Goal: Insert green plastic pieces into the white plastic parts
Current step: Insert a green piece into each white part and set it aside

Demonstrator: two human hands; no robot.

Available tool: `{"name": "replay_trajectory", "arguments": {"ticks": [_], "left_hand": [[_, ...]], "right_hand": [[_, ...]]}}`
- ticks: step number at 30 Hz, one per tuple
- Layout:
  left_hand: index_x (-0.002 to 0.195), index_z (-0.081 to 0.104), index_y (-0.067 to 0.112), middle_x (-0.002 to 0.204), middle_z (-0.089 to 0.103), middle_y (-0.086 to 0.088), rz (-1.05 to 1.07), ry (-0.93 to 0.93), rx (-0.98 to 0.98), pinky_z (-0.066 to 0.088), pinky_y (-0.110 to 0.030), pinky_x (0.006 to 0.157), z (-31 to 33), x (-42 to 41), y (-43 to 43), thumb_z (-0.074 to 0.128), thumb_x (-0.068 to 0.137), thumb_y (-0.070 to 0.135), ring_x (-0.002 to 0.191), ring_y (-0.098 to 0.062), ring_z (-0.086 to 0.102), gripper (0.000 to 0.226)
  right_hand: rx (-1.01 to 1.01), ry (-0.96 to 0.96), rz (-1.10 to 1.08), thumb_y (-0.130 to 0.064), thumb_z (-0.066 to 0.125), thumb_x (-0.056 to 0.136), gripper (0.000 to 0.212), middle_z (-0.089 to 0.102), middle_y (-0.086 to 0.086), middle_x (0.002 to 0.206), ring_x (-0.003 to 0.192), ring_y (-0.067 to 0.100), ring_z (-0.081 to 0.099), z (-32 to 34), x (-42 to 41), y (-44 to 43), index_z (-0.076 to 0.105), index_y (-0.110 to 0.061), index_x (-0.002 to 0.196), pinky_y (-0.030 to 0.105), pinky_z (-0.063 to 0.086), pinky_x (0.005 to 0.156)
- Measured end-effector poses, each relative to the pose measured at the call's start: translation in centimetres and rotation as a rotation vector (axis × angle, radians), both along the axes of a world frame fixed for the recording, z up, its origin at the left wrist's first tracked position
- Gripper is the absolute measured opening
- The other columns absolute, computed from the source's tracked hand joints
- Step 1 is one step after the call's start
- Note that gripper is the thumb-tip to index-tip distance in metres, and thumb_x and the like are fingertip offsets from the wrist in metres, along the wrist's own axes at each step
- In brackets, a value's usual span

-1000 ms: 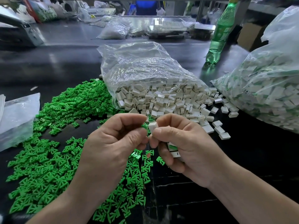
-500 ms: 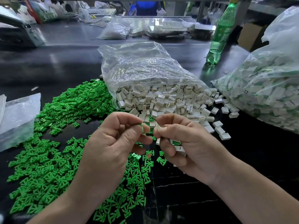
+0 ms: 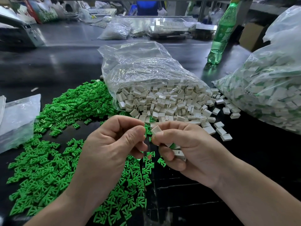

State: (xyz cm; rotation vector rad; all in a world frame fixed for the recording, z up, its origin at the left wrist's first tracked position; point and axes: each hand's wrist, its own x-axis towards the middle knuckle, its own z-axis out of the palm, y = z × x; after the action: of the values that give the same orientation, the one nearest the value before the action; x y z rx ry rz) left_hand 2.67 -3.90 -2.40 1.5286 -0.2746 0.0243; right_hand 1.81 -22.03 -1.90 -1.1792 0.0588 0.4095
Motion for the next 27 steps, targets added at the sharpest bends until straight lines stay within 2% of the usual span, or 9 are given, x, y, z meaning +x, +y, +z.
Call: {"name": "replay_trajectory", "arguments": {"ticks": [2, 5, 8, 16, 20, 23, 25, 27], "left_hand": [[0.09, 0.074, 0.024, 0.075, 0.072, -0.01, 0.001, -0.013, 0.027, 0.056, -0.024, 0.057, 0.01, 0.0, 0.02, 0.07, 0.078, 0.033, 0.065, -0.023, 0.07, 0.016], [0.091, 0.074, 0.024, 0.075, 0.072, -0.008, -0.007, -0.037, 0.046, 0.055, -0.023, 0.056, 0.08, -0.15, 0.02, 0.068, 0.081, 0.03, 0.065, -0.019, 0.07, 0.013], [0.092, 0.073, 0.027, 0.076, 0.072, -0.006, -0.006, -0.069, 0.097, 0.055, -0.022, 0.056, 0.1, -0.32, 0.09, 0.07, 0.086, 0.03, 0.065, -0.017, 0.07, 0.007], [0.088, 0.072, 0.032, 0.073, 0.072, 0.001, 0.035, -0.116, 0.207, 0.052, -0.015, 0.055, 0.1, -0.45, 0.21, 0.068, 0.079, 0.035, 0.061, -0.01, 0.068, 0.01], [0.087, 0.072, 0.032, 0.074, 0.072, 0.001, 0.004, -0.149, 0.222, 0.053, -0.017, 0.056, 0.0, -0.43, 0.19, 0.073, 0.083, 0.035, 0.062, -0.011, 0.068, 0.005], [0.089, 0.073, 0.025, 0.074, 0.07, -0.007, -0.066, -0.071, 0.089, 0.054, -0.023, 0.054, -0.16, -0.28, 0.29, 0.068, 0.086, 0.035, 0.061, -0.018, 0.068, 0.012], [0.1, 0.073, 0.02, 0.07, 0.067, -0.008, -0.167, 0.084, -0.068, 0.052, -0.027, 0.052, -0.22, -0.16, 0.27, 0.073, 0.084, 0.041, 0.057, -0.022, 0.065, 0.026], [0.111, 0.071, 0.017, 0.065, 0.064, -0.009, -0.317, 0.229, -0.193, 0.049, -0.027, 0.046, -0.26, -0.11, 0.2, 0.076, 0.079, 0.046, 0.05, -0.02, 0.061, 0.044]], "right_hand": [[-0.008, -0.019, 0.017, -0.015, 0.074, 0.076, 0.013, 0.061, 0.009, 0.081, 0.049, 0.012, 0.049, 0.13, -0.12, 0.01, 0.071, -0.013, 0.089, 0.018, 0.032, 0.035], [-0.092, -0.08, 0.046, -0.015, 0.071, 0.088, 0.004, 0.066, 0.009, 0.082, 0.048, 0.012, 0.049, 0.14, -0.34, 0.04, 0.071, -0.016, 0.092, 0.018, 0.032, 0.035], [-0.158, -0.116, 0.059, -0.014, 0.067, 0.096, 0.005, 0.064, 0.005, 0.076, 0.047, 0.011, 0.049, 0.14, -0.47, 0.06, 0.07, -0.012, 0.1, 0.018, 0.033, 0.034], [-0.167, -0.15, 0.038, -0.02, 0.069, 0.093, 0.008, 0.055, 0.0, 0.071, 0.047, 0.01, 0.047, 0.19, -0.51, 0.16, 0.077, -0.018, 0.094, 0.018, 0.032, 0.035], [-0.168, -0.143, 0.018, -0.019, 0.066, 0.096, 0.01, 0.055, 0.0, 0.071, 0.046, 0.01, 0.047, -0.02, -0.53, 0.19, 0.073, -0.012, 0.097, 0.018, 0.032, 0.035], [-0.171, -0.146, 0.055, -0.022, 0.067, 0.096, 0.012, 0.055, 0.0, 0.07, 0.046, 0.01, 0.046, 0.02, -0.58, 0.03, 0.072, -0.011, 0.097, 0.018, 0.031, 0.035], [-0.174, -0.164, 0.088, -0.026, 0.069, 0.094, 0.012, 0.054, 0.001, 0.071, 0.046, 0.011, 0.046, 0.17, -0.65, -0.15, 0.072, -0.014, 0.092, 0.017, 0.031, 0.036], [-0.173, -0.171, 0.121, -0.026, 0.066, 0.094, 0.02, 0.054, 0.002, 0.071, 0.047, 0.01, 0.046, 0.25, -0.71, -0.33, 0.07, -0.007, 0.098, 0.017, 0.031, 0.036]]}}
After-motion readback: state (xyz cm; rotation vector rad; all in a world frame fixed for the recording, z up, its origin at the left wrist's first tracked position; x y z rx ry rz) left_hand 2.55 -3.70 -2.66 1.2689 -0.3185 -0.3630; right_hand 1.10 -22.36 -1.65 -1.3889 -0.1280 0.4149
